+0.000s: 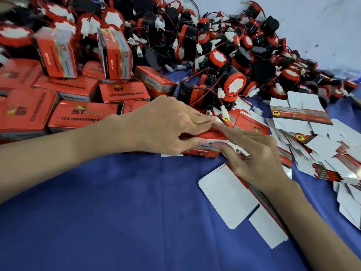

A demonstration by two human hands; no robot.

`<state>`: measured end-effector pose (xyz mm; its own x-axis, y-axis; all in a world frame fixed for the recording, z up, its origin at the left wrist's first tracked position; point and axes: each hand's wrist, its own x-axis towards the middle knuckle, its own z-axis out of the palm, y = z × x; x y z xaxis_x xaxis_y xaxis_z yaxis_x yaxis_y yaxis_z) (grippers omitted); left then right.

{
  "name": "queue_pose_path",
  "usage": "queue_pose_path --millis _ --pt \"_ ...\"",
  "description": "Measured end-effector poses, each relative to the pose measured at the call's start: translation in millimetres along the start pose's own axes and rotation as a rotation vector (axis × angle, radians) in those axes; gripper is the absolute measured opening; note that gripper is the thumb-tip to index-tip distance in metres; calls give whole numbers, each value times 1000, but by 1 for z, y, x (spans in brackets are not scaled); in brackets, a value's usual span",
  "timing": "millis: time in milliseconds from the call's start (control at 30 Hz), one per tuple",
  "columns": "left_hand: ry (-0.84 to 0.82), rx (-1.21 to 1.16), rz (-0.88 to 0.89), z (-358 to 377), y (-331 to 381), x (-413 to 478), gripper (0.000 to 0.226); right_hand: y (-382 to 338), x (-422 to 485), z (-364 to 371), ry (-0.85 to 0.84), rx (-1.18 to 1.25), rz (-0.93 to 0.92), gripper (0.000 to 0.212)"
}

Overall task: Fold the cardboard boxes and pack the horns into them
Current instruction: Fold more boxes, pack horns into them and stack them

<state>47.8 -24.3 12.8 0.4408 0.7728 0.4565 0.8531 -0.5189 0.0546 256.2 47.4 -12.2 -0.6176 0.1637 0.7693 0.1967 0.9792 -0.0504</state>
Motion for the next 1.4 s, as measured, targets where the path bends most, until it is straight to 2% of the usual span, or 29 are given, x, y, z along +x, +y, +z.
queue_pose_path --millis 133,200,333,500,833,1000,1200,1267,1333,1400 --pt "70 -44 16 -1 -3 0 36 6 -2 -6 60 -209 -55 23" --pt "59 -22 1 1 -4 0 36 8 -1 -9 31 -202 -80 19" --pt "79 40 64 1 -1 -1 35 5 0 -3 -29 -12 13 15" --pt "61 113 145 0 0 -2 35 8 -1 -4 -74 479 453 24" --pt "35 112 155 0 -1 -2 48 9 -2 -6 -176 576 490 31" --pt "8 280 152 9 1 1 63 6 -3 0 -217 516 373 33" --pt "-24 261 155 10 -3 2 62 7 0 0 -228 373 268 22" --pt "-44 233 140 10 -3 1 61 7 -2 -2 -216 242 177 19" --pt "-49 236 139 8 -3 1 60 11 -2 -5 -159 45 109 28" --pt "-24 262 155 7 -2 1 58 23 -2 -11 -71 -135 140 32"
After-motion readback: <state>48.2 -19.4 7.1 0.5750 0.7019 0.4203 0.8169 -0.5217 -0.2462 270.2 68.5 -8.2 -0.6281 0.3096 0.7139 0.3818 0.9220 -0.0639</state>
